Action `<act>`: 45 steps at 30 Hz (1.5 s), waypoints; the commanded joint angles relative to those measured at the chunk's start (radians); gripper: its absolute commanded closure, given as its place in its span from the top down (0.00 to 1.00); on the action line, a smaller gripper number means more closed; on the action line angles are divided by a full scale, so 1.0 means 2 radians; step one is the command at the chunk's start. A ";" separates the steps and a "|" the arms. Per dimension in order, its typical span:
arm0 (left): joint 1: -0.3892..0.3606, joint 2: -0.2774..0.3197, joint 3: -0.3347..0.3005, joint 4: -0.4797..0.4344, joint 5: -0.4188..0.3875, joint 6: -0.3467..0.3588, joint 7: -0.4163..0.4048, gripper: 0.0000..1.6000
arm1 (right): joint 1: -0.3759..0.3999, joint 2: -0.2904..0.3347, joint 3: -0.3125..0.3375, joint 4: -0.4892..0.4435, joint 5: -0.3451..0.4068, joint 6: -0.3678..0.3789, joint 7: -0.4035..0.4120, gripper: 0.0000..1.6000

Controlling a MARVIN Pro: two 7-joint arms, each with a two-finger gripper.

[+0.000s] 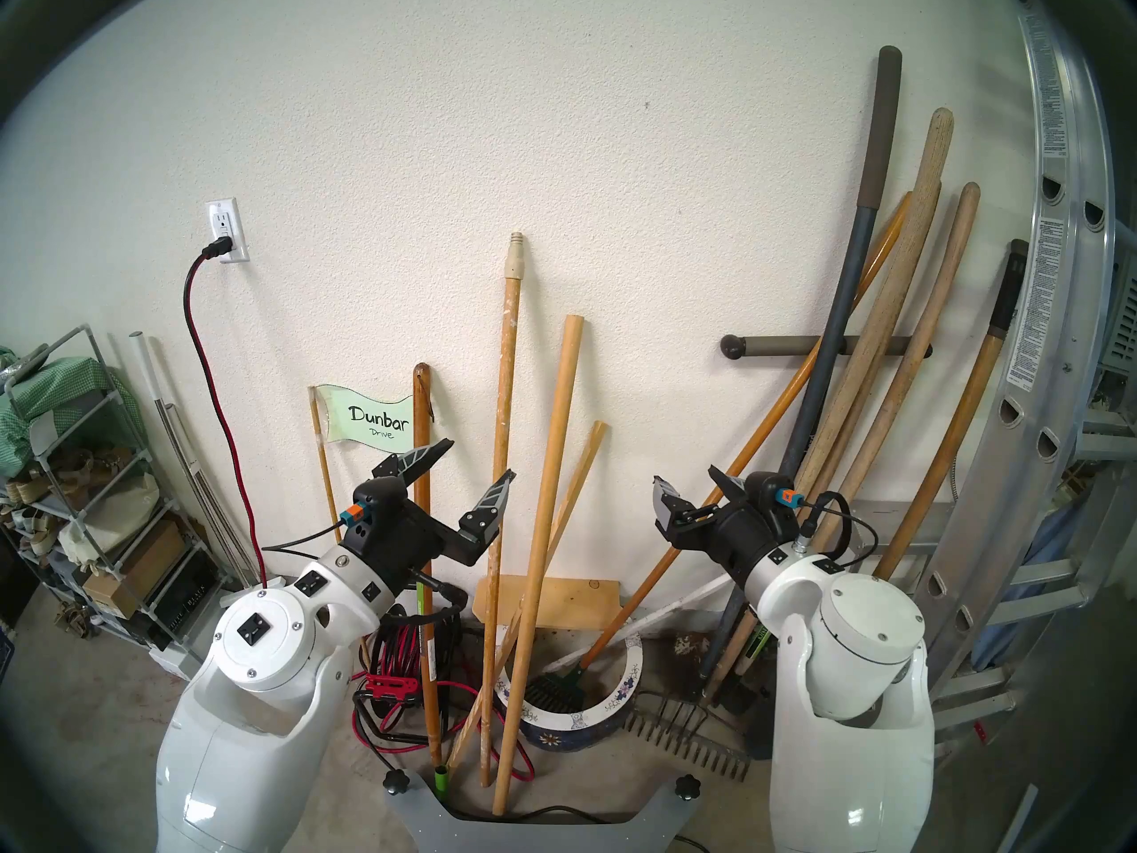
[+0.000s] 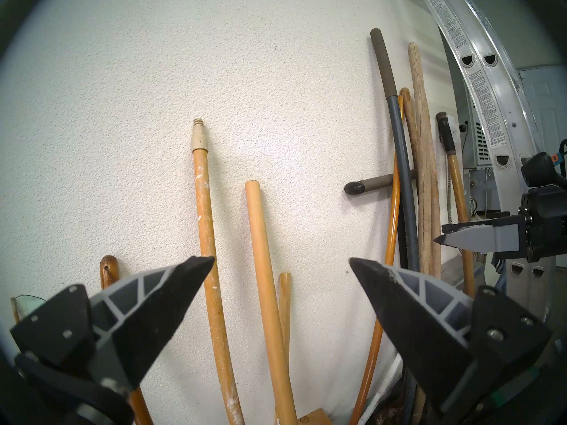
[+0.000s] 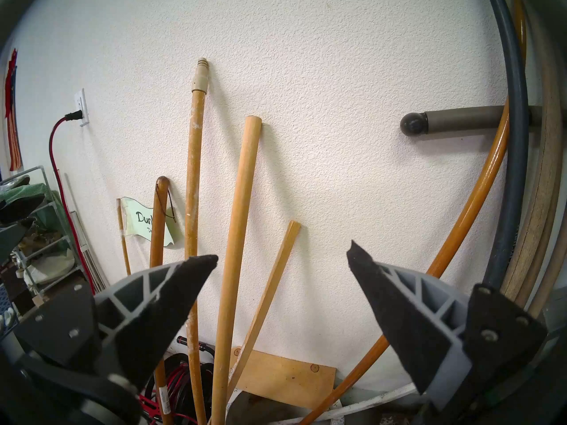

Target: Put wooden sticks into the pot

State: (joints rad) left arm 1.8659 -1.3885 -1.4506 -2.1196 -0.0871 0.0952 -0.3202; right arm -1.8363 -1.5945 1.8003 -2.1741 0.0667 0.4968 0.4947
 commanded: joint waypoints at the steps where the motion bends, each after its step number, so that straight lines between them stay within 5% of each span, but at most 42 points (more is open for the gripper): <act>1: -0.002 -0.007 0.003 -0.002 0.011 0.021 0.016 1.00 | 0.000 0.000 0.000 0.000 0.000 0.000 0.000 1.00; 6: -0.001 -0.014 -0.010 0.028 0.019 0.015 0.037 1.00 | 0.000 0.000 0.000 0.000 0.000 0.000 0.000 1.00; 20: -0.044 -0.014 -0.045 0.117 -0.024 -0.037 0.019 1.00 | 0.000 0.000 0.000 0.000 0.000 0.000 0.000 1.00; 33: -0.080 -0.030 -0.016 0.206 -0.052 -0.045 -0.018 1.00 | 0.000 0.000 0.000 0.000 0.000 0.000 0.000 1.00; 45: -0.152 -0.031 0.008 0.303 -0.058 -0.049 -0.053 1.00 | 0.000 0.000 0.000 0.000 0.000 0.000 0.000 1.00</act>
State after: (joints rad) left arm 1.6578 -1.4461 -1.4534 -1.5884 -0.2024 -0.0136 -0.3944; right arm -1.8364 -1.5950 1.8004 -2.1739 0.0668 0.4964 0.4948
